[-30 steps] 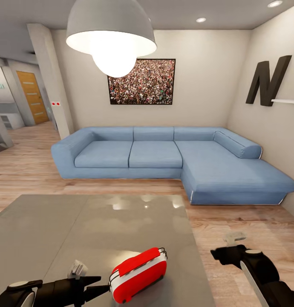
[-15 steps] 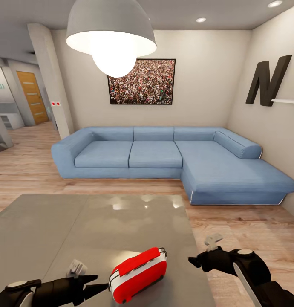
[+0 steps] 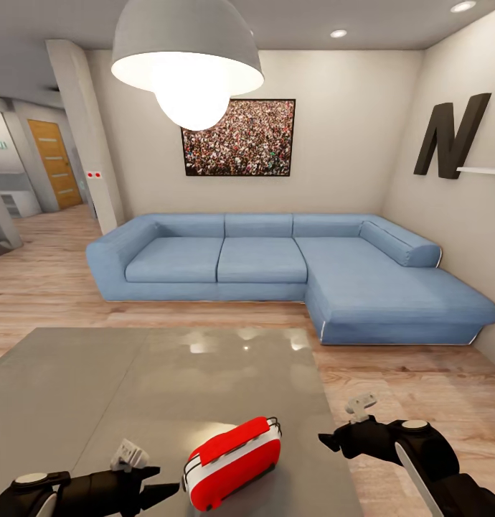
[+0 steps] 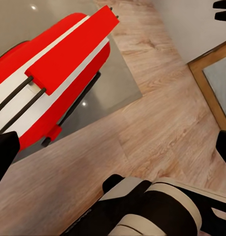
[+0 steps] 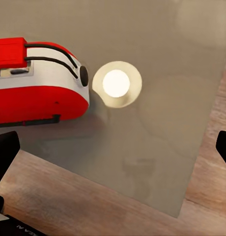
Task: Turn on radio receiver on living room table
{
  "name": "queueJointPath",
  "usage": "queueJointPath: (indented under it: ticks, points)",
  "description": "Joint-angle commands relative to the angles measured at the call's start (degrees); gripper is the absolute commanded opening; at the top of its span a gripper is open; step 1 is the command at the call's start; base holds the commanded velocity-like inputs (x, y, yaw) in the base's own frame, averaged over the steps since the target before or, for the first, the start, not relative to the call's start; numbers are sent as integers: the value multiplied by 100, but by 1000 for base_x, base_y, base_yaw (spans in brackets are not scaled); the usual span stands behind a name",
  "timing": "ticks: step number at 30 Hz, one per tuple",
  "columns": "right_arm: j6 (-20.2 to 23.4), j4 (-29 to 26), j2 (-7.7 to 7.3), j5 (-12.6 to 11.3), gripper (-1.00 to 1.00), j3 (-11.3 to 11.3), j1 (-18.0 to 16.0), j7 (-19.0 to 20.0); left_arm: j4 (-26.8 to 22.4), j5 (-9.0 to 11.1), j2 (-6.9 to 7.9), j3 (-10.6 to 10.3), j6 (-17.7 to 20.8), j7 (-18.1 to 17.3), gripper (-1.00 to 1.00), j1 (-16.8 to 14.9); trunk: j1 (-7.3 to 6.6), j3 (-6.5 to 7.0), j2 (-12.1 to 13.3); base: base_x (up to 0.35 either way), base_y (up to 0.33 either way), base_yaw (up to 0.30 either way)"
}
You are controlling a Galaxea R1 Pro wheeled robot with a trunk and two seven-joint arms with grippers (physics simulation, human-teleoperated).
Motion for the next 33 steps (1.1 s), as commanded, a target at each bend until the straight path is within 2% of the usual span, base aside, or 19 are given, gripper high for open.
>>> queueJointPath:
  ticks: [1, 10, 11, 13, 17, 24, 33]
  points:
    - [0, 1, 1, -2, 100, 0, 0, 0, 0, -3, 1, -1, 0, -1, 100, 0, 0, 0, 0, 0, 0, 0]
    - [0, 29, -8, 12, 100, -1, 0, 1, -9, -23, 12, 2, -7, 3, 100, 0, 0, 0, 0, 0, 0, 0]
    - [6, 20, -20, 529, 100, -1, 0, 7, -9, -24, 18, 2, -5, 3, 100, 0, 0, 0, 0, 0, 0, 0]
    - [8, 14, -3, 778, 100, -2, 0, 25, -9, -29, 17, 1, -7, 4, 100, 0, 0, 0, 0, 0, 0, 0]
    - [5, 1, 74, 1016, 100, 5, 0, 48, -9, -84, 10, 2, -5, 4, 100, 0, 0, 0, 0, 0, 0, 0]
    - [-4, -5, 296, 1103, 100, 18, 0, 141, -7, -151, 2, 2, 0, 4, 100, 0, 0, 0, 0, 0, 0, 0]
    - [-9, -28, 370, 1126, 100, 34, 0, 255, -4, -156, -13, 2, -1, 4, 100, 0, 0, 0, 0, 0, 0, 0]
